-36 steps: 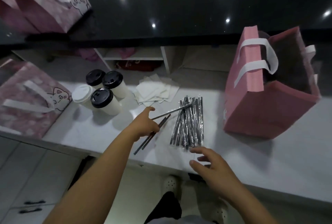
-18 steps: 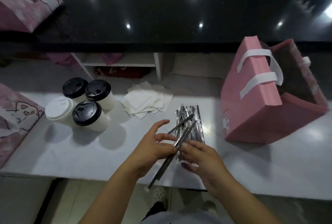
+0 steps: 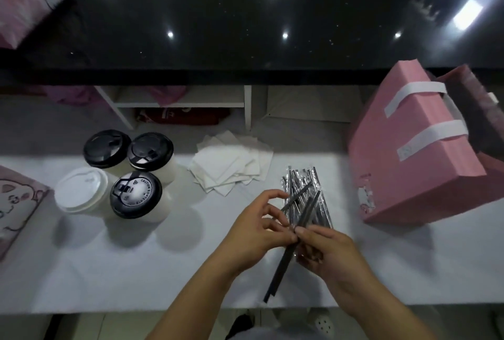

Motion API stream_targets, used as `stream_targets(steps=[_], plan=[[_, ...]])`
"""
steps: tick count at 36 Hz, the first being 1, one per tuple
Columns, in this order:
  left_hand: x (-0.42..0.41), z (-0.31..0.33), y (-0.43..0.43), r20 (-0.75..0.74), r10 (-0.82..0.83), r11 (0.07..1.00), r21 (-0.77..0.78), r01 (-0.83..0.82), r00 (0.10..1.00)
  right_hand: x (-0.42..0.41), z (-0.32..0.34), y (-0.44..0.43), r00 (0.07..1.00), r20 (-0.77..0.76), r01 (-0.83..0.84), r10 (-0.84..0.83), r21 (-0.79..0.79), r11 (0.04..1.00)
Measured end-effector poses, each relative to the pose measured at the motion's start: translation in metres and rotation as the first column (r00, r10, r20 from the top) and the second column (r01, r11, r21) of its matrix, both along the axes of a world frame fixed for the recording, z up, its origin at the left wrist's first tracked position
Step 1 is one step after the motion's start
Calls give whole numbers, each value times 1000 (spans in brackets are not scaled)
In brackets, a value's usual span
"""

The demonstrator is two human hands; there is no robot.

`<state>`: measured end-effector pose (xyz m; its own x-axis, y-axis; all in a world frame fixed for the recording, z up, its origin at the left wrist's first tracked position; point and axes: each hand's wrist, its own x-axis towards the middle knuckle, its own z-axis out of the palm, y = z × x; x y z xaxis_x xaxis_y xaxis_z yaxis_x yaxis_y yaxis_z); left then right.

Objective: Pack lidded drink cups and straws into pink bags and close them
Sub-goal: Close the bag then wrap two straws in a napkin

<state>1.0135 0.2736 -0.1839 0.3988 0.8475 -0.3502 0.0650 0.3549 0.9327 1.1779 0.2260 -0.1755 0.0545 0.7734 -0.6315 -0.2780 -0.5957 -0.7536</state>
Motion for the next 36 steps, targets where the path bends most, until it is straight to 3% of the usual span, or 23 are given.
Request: stream_targets(steps=[3,6,8,10,15,18,27,31,34,36], plan=[[-6,1,12,8,-77,997,26,77,997,-3,-2,2,997,15,75,-76,6,997],[-20,-6,38,-198,121,977,198,-81,973,0,-3,1,985,42,162,-165,63,985],[-34,-14,62,-399,315,915,369,-164,861,5,-4,-2,976,99,182,-193,105,978],[-46,-23,86,-524,410,875,458,-158,746,8,-5,-5,965,160,186,-209,144,972],[-63,-47,132,-793,298,920,386,61,531,8,-3,-14,932,322,101,-167,211,972],[-68,-55,142,-816,270,921,373,110,511,9,-1,-17,917,367,71,-159,241,968],[-72,-45,130,-691,466,850,523,-62,552,15,9,-21,922,357,50,-152,278,959],[-63,-10,102,-472,529,808,534,-249,705,22,23,-14,965,259,-43,-46,326,944],[-49,23,69,-154,423,892,246,-380,893,29,35,-8,977,196,-155,83,388,909],[-40,40,45,116,225,974,-14,-225,967,33,45,-3,973,165,-218,161,434,874]])
